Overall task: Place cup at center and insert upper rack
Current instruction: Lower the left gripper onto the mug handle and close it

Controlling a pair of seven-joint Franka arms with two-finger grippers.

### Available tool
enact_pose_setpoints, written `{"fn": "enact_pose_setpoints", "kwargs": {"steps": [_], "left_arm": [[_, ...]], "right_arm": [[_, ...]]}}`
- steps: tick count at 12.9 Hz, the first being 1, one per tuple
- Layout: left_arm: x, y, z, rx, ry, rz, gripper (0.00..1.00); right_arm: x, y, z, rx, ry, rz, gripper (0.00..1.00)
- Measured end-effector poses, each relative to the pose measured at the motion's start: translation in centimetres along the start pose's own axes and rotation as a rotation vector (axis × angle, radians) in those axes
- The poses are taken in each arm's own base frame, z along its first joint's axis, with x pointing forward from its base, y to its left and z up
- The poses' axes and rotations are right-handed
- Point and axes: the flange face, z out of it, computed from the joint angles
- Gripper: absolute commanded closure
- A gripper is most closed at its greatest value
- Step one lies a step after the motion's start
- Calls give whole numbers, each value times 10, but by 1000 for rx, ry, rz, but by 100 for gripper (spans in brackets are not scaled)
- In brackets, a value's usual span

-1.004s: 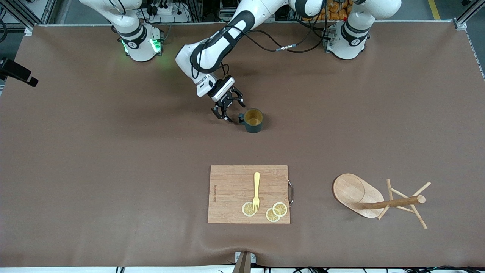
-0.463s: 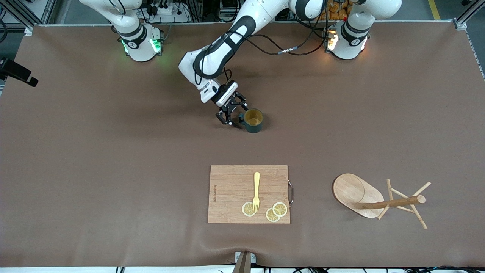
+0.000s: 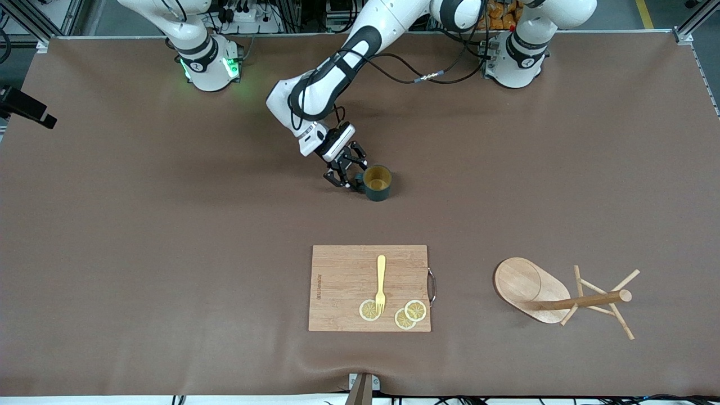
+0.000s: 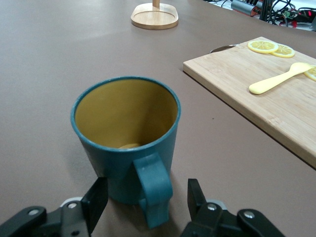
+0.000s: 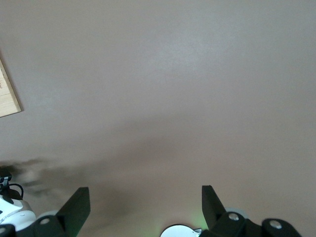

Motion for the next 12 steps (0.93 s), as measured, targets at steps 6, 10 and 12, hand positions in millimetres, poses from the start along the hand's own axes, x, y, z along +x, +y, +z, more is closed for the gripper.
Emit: {"fn": "enact_pose_setpoints", "kwargs": {"steps": [6, 10, 12], "left_arm": [[-1, 1, -1, -6, -6, -33, 80], [-1, 1, -1, -7, -7, -38, 100], [-1, 0, -1, -7, -7, -37, 100]], "right_arm": [[0, 0, 0, 0, 0, 0, 0], [0, 0, -1, 0, 3, -1, 0], [0, 0, -1, 0, 3, -1, 0]]}}
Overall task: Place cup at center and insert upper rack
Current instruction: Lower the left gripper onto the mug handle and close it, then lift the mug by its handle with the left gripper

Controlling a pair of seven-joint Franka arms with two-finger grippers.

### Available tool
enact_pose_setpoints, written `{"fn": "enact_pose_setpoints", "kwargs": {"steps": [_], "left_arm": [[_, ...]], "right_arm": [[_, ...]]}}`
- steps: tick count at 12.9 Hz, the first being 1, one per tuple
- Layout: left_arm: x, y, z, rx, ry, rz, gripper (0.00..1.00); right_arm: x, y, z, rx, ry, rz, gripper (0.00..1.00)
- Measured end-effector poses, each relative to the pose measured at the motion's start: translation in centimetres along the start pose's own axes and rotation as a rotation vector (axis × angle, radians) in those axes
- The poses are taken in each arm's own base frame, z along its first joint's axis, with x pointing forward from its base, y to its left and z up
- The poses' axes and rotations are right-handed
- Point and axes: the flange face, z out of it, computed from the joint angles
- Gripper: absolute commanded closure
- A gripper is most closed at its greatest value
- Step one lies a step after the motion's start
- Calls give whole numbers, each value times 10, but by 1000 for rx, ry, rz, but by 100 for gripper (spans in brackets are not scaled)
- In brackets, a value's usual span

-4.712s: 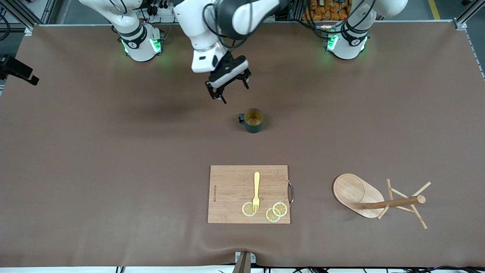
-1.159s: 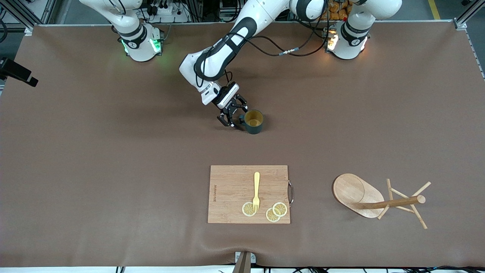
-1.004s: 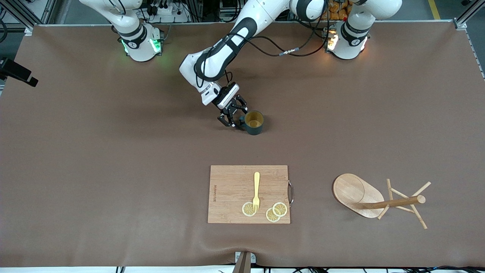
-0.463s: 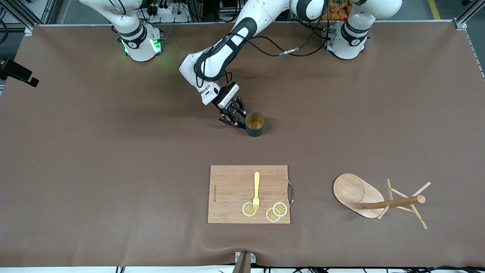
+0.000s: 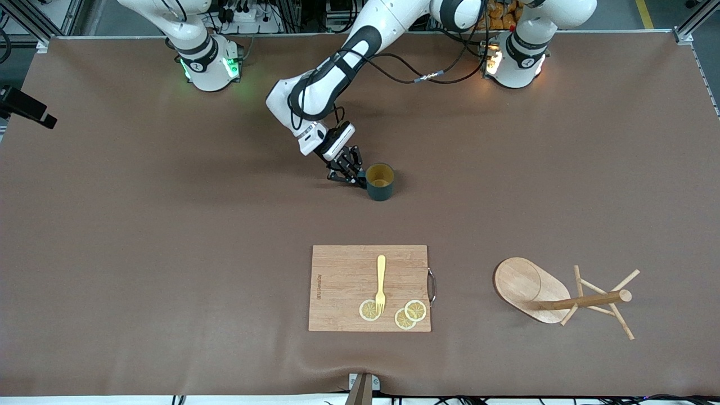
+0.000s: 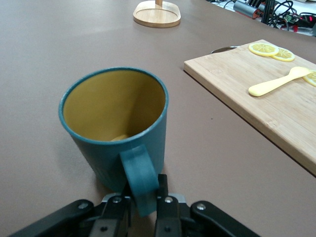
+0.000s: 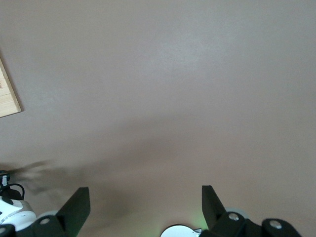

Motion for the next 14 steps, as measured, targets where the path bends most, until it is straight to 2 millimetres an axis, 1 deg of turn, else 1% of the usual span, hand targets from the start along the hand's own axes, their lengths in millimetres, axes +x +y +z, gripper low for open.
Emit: {"fn": "enact_pose_setpoints", "kwargs": {"steps": [6, 9, 11, 14], "left_arm": [[-3, -2, -8, -10, -10, 0, 100], [0, -1, -14, -15, -17, -5, 100], [4, 0, -22, -20, -30, -10, 100], [15, 2, -40, -30, -60, -7, 100]], "right_arm": [[0, 0, 0, 0, 0, 0, 0], [0, 0, 0, 0, 0, 0, 0], [0, 0, 0, 0, 0, 0, 0], [0, 0, 0, 0, 0, 0, 0]]}}
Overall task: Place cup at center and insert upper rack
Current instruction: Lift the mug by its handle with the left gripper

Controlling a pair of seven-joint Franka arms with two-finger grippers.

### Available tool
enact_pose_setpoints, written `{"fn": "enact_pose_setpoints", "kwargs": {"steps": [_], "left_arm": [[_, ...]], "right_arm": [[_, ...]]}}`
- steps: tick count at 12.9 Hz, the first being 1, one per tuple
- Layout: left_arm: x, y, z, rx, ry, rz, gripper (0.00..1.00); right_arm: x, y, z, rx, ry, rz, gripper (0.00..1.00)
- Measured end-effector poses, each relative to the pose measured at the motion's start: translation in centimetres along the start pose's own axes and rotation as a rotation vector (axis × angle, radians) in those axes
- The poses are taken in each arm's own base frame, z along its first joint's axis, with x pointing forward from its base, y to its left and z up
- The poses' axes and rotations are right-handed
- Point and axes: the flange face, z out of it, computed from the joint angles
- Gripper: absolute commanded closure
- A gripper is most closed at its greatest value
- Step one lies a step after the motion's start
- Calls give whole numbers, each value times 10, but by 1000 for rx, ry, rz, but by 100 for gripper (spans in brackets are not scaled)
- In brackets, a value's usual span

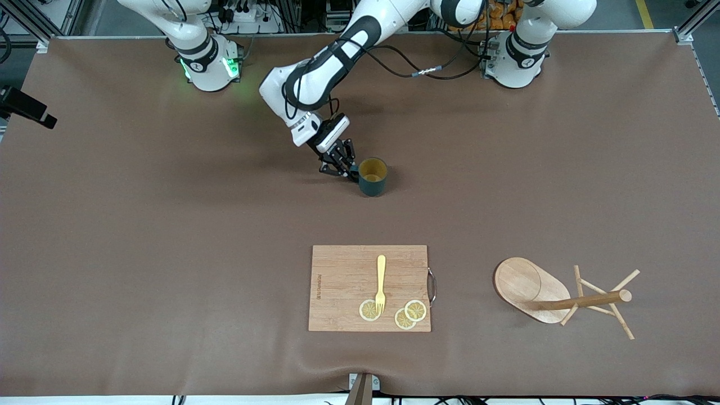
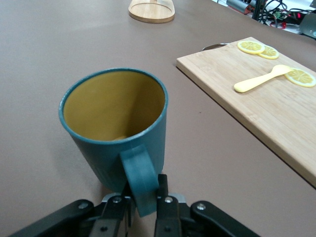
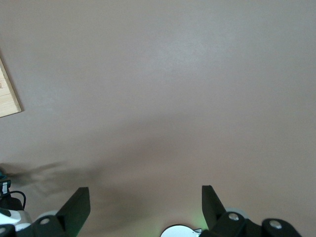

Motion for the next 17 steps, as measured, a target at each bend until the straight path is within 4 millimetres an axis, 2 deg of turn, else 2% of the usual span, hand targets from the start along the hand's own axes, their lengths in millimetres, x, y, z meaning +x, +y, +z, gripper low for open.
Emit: {"fn": "enact_pose_setpoints", "kwargs": {"steps": [5, 8, 13, 17], "left_arm": [[22, 4, -38, -17, -67, 27, 100], [43, 9, -62, -19, -123, 28, 100], [95, 24, -99, 2, -261, -24, 100], [133, 36, -109, -45, -373, -70, 100]], "right_arm": [[0, -1, 0, 0, 0, -1, 0], [0, -1, 0, 0, 0, -2, 0], [0, -2, 0, 0, 0, -3, 0], [0, -2, 0, 0, 1, -4, 0]]}}
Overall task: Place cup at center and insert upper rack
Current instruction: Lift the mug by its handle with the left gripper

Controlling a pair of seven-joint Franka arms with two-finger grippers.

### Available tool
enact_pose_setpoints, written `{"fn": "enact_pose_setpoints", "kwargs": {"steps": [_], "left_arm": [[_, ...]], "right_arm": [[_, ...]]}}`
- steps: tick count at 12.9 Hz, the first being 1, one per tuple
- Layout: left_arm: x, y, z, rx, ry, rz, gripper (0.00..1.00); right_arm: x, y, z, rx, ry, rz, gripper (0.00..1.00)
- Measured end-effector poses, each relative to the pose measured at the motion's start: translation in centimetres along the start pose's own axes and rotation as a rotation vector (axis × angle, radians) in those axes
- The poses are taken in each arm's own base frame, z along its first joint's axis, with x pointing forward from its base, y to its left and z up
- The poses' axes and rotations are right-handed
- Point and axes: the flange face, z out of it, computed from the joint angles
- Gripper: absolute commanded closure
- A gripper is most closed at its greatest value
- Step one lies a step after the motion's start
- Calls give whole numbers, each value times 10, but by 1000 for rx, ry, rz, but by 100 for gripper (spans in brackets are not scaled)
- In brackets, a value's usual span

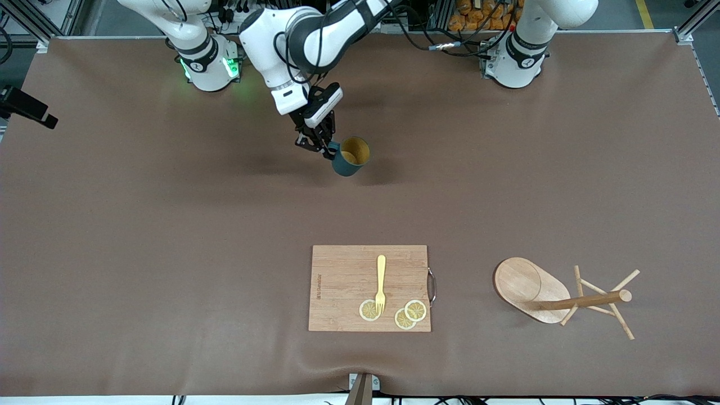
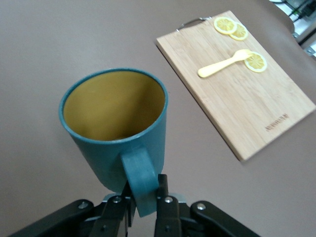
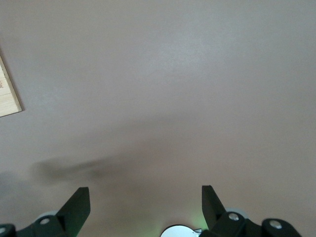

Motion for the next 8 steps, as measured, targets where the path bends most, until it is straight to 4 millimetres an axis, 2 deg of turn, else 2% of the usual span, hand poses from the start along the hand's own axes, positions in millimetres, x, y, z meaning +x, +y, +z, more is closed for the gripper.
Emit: {"fn": "enact_pose_setpoints", "kwargs": {"steps": [2, 5, 8], "left_arm": [[28, 2, -13, -57, -83, -18, 100], [78, -7, -27, -85, -160, -34, 100], [93, -10, -23, -104, -208, -50, 100]], "right_arm": [[0, 0, 0, 0, 0, -1, 0], [0, -1, 0, 0, 0, -1, 0], [0, -1, 0, 0, 0, -3, 0]]}}
